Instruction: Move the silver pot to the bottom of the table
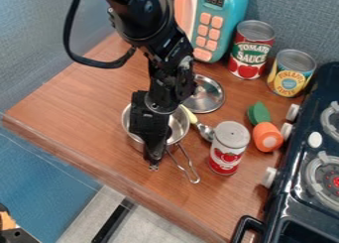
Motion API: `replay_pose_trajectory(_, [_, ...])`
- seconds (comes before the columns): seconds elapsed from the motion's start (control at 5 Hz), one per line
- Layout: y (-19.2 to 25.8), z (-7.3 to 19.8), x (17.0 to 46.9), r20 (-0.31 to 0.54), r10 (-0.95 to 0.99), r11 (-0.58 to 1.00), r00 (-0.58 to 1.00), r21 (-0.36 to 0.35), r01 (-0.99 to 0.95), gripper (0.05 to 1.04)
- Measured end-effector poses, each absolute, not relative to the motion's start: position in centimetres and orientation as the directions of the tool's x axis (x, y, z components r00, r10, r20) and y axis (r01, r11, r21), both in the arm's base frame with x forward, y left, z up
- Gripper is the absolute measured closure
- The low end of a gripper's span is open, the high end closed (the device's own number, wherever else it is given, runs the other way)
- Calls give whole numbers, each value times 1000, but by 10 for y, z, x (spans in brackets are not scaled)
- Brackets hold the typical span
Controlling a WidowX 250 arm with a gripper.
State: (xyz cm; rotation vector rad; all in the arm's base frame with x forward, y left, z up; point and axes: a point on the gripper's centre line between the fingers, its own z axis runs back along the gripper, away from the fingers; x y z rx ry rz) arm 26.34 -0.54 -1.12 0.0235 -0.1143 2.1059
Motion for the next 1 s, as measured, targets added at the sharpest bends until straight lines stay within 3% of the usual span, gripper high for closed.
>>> replay_pose_trajectory(0.2, [-7, -12, 260, 75, 855, -510, -513, -55, -858, 807])
replay_pose_trajectory(0.6, [-16, 8, 263, 36, 881, -467, -471, -90, -880, 219])
replay_pose_trajectory(0.8, [-17, 29, 262, 8, 885, -461, -466, -126, -878, 73])
replay_pose_trajectory(1.0, [-18, 53, 262, -26, 888, -457, -459, -165, -874, 77])
